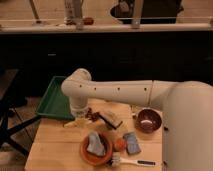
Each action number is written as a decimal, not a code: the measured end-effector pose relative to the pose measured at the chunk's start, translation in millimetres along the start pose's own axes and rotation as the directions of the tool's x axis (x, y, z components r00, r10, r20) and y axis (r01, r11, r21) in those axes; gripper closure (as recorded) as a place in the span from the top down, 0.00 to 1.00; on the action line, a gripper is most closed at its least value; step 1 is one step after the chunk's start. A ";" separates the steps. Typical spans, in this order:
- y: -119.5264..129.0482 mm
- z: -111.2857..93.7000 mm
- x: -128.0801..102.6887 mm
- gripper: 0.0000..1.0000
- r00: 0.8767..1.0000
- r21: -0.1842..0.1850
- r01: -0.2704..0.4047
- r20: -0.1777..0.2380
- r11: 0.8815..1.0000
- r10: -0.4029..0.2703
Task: Place banana in tray
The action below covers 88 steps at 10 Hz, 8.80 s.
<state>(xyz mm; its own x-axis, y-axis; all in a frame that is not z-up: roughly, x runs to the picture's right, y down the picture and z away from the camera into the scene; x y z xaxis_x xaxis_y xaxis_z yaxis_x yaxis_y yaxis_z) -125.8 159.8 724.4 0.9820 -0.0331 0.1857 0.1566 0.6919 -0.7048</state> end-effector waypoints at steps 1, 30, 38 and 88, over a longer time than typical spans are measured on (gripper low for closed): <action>-1.1 -1.4 1.8 0.00 1.000 0.002 -0.005 0.003 1.000 0.005; -114.5 -2.9 -78.7 0.00 0.991 0.094 0.023 0.127 0.995 -0.035; -135.5 3.7 -78.4 0.00 0.989 0.091 0.014 0.142 0.996 -0.027; -151.7 31.6 -57.0 0.40 0.991 0.022 -0.022 0.130 1.000 0.019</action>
<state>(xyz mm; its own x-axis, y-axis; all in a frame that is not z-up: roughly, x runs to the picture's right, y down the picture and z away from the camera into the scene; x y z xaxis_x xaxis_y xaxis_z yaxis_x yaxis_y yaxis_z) -208.9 79.4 842.4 0.9628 0.0740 0.2599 0.1328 0.7079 -0.6937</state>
